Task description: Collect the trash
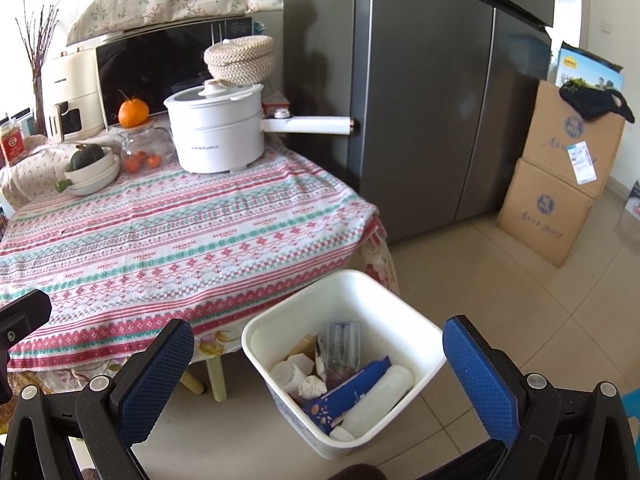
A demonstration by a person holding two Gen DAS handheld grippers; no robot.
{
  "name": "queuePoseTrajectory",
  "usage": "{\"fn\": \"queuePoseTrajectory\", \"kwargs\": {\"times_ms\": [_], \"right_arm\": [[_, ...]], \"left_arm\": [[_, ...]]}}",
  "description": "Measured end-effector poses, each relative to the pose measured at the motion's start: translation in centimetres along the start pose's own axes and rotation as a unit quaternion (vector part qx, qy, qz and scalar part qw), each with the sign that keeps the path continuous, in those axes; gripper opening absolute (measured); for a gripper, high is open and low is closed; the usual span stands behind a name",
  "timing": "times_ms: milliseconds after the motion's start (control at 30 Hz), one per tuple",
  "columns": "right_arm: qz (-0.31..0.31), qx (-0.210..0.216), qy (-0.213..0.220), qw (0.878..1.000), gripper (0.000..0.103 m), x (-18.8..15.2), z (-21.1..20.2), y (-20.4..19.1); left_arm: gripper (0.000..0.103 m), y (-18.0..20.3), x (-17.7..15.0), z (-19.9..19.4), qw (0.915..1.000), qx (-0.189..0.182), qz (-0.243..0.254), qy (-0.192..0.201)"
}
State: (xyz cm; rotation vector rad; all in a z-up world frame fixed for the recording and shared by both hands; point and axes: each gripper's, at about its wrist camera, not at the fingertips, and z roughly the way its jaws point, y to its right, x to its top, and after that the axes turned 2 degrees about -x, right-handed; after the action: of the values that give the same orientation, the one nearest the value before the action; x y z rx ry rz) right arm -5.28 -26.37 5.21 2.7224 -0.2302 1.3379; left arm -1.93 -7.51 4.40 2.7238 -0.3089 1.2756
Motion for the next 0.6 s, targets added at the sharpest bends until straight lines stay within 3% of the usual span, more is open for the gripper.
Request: {"fn": "queuePoseTrajectory", "kwargs": {"times_ms": [600], "right_arm": [[0.004,0.002,0.009,1.0,0.102,0.42,-0.64,0.02]], "left_arm": [[0.103,0.12,-0.03,-0.26,1.0,-0.002,-0.002,0.0]]}}
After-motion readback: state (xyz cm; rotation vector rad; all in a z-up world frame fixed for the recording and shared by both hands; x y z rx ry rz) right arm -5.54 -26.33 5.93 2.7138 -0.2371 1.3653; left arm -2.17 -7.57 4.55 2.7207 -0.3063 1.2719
